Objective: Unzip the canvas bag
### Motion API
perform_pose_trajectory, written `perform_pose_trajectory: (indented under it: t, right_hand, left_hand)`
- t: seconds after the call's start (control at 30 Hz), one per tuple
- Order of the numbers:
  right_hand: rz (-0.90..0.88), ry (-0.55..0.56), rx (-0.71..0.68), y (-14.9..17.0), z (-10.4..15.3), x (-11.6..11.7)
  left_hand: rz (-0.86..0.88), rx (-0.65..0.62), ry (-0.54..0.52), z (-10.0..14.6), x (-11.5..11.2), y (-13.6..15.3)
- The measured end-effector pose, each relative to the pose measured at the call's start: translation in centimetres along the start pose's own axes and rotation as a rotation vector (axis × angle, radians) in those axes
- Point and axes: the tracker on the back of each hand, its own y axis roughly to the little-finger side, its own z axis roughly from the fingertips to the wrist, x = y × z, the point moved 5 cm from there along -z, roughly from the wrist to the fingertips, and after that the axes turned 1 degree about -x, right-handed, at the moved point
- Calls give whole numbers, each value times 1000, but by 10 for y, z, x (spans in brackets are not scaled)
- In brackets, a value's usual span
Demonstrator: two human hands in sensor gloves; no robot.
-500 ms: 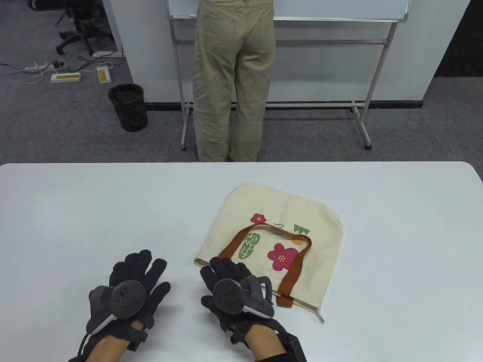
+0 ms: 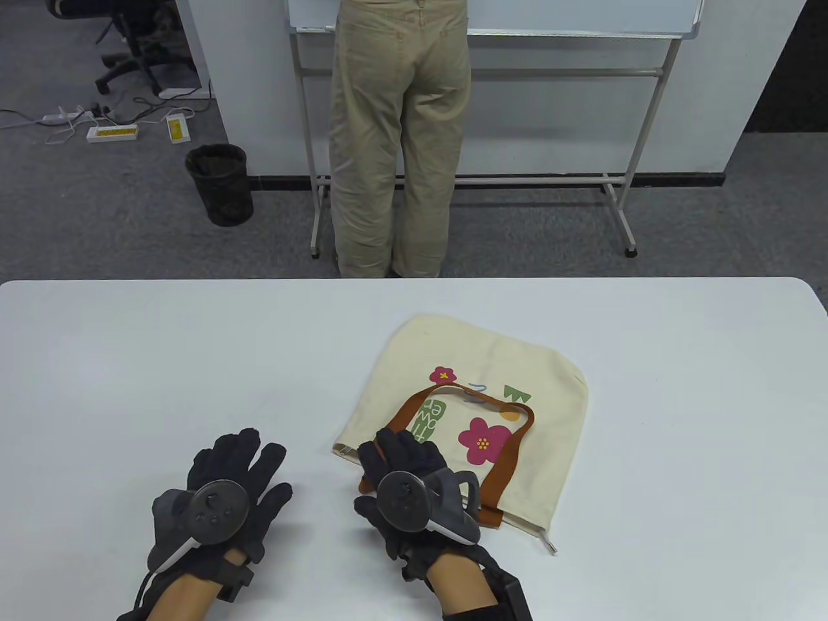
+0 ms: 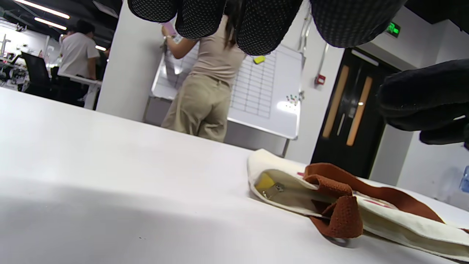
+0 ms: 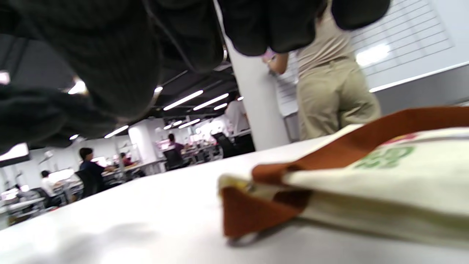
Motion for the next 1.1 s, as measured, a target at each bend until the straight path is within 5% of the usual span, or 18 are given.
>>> perform_pose_trajectory:
  t: [0.5,0.83,1.1]
  right_hand:
    - [-98,-48,450,121,25,-30]
    - [-167,-297,740,182,55,-10]
    - [-94,-524,799,194,65,18]
  left_hand:
    - [19,8,13,-2,-4,0]
    - [21,23,21,-1,-4,2]
    - [24,31,30,0,-5,3]
